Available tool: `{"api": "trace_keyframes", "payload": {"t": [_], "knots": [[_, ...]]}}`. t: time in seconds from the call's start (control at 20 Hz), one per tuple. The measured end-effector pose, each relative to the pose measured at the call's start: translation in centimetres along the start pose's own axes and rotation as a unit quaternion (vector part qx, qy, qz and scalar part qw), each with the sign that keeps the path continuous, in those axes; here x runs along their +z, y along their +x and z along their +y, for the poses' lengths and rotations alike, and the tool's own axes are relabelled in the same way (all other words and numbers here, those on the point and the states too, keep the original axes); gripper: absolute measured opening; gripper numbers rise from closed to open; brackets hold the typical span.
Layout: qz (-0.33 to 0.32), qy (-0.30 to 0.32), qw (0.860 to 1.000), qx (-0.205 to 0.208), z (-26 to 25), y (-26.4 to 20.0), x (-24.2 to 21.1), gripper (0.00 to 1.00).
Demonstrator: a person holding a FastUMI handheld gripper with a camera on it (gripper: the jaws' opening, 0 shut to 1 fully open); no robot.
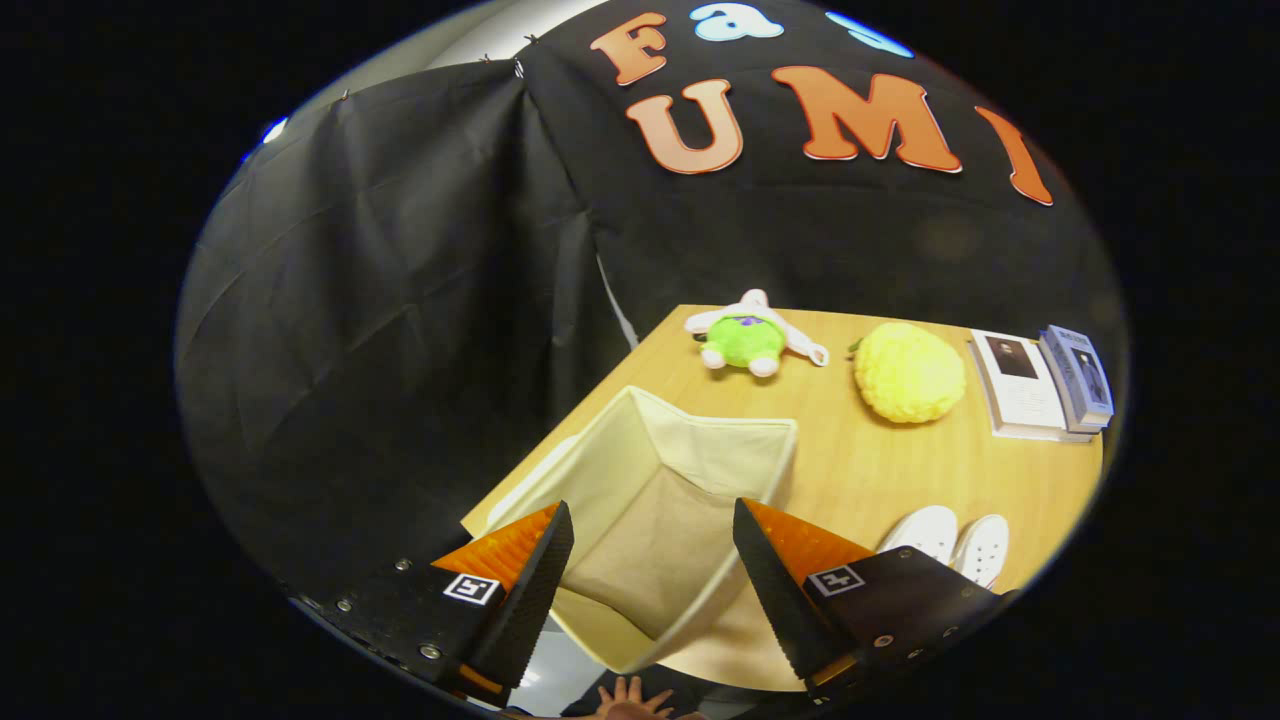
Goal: Open the storage box then place both shoes into the box .Put the left shoe in first, then the right shoe, with the right side of both shoes facing outward in a uniform manner.
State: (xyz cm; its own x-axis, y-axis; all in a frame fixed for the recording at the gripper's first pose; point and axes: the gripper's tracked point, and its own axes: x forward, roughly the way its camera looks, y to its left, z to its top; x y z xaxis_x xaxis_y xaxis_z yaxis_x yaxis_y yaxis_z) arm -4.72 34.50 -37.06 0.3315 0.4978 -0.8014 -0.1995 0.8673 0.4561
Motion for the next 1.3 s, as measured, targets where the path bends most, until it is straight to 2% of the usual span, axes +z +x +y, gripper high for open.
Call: {"api": "trace_keyframes", "payload": {"t": [0.2,0.45,0.7,1.05,1.15,1.3], "knots": [[0.015,0.013,0.999,-0.046,-5.4,-2.9,-2.3,0.96],[0.048,0.022,0.994,-0.095,-12.0,-3.9,-6.6,0.96],[0.093,0.06,0.986,-0.121,-17.1,-3.6,-11.3,0.92],[0.137,0.077,0.978,-0.135,-20.8,-2.4,-15.7,0.88],[0.146,0.083,0.975,-0.143,-21.7,-1.9,-16.4,0.85],[0.152,0.091,0.973,-0.149,-22.8,-0.8,-16.8,0.73]]}}
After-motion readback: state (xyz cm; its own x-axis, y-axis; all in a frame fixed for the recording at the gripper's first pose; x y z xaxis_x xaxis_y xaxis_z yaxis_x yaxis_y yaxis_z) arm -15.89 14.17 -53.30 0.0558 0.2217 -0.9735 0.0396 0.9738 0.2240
